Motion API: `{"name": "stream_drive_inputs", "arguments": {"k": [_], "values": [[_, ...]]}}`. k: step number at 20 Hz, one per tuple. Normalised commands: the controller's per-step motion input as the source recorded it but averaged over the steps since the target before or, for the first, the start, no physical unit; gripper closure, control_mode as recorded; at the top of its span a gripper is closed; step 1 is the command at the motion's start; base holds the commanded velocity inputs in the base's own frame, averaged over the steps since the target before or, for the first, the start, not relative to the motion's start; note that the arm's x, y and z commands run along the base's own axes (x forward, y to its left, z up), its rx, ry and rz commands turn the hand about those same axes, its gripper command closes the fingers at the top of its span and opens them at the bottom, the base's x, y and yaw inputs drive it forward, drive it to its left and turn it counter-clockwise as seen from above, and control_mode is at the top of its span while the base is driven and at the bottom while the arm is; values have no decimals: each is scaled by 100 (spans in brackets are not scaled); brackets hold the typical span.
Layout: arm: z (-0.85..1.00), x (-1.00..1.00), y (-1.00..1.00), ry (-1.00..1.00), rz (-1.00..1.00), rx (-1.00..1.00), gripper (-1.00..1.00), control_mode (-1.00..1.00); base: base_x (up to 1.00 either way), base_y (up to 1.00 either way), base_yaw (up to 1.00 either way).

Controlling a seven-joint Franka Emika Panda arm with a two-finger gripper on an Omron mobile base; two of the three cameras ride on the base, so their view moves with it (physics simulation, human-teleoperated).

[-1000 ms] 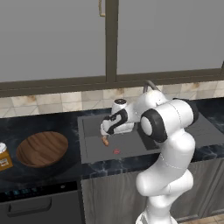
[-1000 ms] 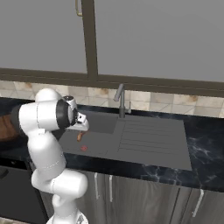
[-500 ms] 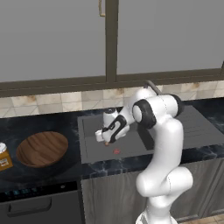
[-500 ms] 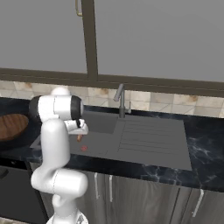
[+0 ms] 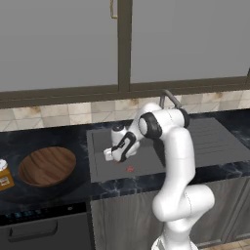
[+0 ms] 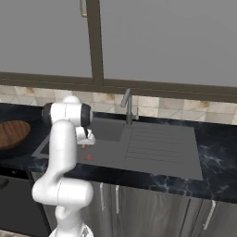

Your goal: Pick the potato from the sink and place it in the bowl. Then pick the bowl and place it in the microwave. Then close the microwave door and press the start button.

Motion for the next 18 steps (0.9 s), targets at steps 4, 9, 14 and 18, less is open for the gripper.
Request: {"name": "stream_drive_inputs", "arguments": {"k": [4,9,14,18], "values": [[-44,43,0,0,0,0,-100,-100,0,0,0],[-30,44,0,0,0,0,-100,-100,0,0,0],[-14,15,0,3,0,1,100,-100,0,0,0],[0,-3,0,0,-1,3,100,-100,0,0,0]]}}
